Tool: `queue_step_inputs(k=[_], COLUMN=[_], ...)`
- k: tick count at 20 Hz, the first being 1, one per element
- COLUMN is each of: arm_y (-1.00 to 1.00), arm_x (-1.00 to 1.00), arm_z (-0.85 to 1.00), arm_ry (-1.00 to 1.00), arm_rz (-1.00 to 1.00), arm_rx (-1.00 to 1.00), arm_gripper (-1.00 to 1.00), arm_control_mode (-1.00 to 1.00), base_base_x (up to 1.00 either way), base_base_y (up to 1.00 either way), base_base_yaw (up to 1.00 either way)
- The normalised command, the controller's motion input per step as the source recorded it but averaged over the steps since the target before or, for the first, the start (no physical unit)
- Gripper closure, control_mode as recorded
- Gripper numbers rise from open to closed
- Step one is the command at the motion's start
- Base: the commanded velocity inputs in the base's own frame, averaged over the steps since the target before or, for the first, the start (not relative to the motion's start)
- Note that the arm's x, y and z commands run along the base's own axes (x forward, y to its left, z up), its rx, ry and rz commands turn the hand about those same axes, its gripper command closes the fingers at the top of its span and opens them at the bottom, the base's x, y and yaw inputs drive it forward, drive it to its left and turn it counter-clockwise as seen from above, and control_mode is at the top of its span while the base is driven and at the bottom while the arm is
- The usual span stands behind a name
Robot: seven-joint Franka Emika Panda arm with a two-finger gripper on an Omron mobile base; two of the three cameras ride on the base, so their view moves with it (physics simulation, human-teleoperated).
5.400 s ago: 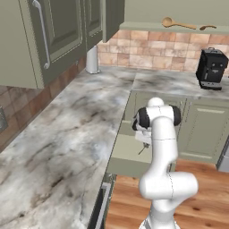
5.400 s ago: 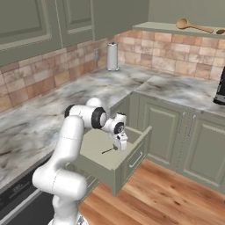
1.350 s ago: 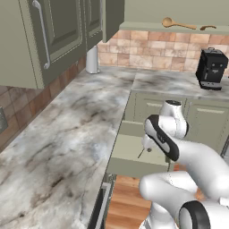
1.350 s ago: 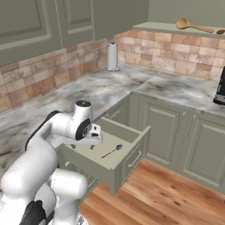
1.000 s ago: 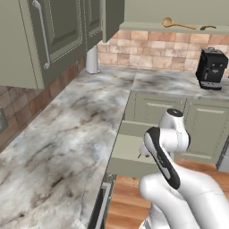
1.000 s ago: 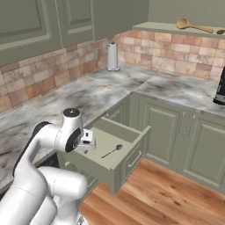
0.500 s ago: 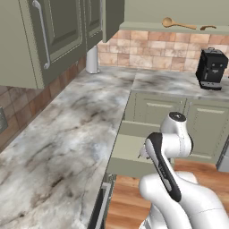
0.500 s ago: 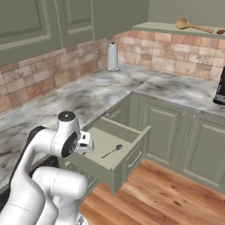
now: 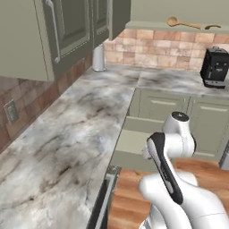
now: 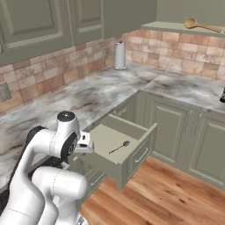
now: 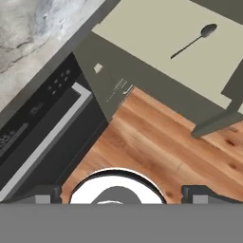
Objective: Organize the utensils by type. Pick up the wooden spoons from the counter and place them in the open cabinet. Then pick up the metallic utensils from the counter and place them in the open drawer.
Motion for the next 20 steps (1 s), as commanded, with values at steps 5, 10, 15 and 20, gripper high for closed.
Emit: queue_step_inputs(k=[5,10,15,20], arm_y=[0.0,0.0,0.0,0.0], arm_x=[0.0,0.0,0.0,0.0], arm_z=[0.0,0.0,0.0,0.0], arm_ry=[0.0,0.0,0.0,0.0], arm_rz=[0.0,0.0,0.0,0.0], arm_rx=[0.0,0.0,0.0,0.0], arm_gripper=[-1.0,-1.0,-1.0,-1.0], arm_control_mode=[1.0,1.0,1.0,1.0], base_base_x=[-0.66,-0.4,-0.25,-0.09], base_base_y=[-0.11,-0.12,-0.1,-0.01], base_base_yaw=[0.79,1.0,1.0,1.0])
